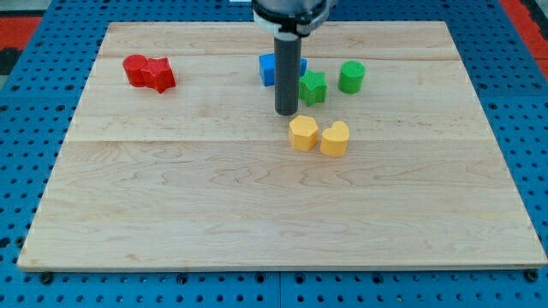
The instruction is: Nudge the green circle a bit left
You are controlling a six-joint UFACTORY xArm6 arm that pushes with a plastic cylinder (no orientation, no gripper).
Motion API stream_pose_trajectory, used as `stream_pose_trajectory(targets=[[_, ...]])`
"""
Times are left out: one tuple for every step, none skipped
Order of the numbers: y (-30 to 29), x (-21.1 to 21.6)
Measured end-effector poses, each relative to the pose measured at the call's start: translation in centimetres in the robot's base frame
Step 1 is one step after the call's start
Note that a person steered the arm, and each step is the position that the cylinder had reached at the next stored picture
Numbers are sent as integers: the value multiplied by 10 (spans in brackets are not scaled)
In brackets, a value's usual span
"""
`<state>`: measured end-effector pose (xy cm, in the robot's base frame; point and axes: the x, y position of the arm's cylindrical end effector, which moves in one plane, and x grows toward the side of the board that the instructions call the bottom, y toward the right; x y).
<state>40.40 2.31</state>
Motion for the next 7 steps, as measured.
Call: stream_pose_trajectory(targets=[[72,8],[138,-1],[159,-26],[142,-69],[140,-72],[136,-72],[107,-72]])
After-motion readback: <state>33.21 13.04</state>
